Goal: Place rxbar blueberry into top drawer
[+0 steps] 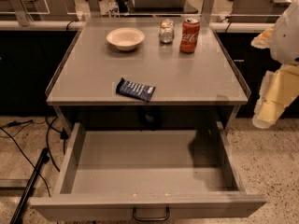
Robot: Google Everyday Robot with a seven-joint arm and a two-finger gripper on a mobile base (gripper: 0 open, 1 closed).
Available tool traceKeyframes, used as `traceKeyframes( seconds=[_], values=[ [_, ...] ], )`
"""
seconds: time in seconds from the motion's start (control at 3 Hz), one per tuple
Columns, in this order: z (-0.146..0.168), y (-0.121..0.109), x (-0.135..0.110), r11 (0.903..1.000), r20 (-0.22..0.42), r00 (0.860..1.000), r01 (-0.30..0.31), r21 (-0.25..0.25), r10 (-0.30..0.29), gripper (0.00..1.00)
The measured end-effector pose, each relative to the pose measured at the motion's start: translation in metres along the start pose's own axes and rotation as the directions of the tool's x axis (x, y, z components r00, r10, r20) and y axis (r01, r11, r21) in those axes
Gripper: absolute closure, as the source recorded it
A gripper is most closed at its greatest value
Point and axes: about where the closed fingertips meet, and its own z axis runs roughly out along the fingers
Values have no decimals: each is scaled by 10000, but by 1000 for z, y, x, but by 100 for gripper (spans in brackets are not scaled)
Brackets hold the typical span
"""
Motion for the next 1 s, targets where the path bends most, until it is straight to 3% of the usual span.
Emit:
traceKeyframes(
  seconds=[0.33, 1.0],
  values=[
    [0, 0, 0, 10000, 5, 10000, -5, 2, 5, 0],
    [6, -13, -20, 9976, 752, 9948, -692, -9, 691, 0]
  ],
)
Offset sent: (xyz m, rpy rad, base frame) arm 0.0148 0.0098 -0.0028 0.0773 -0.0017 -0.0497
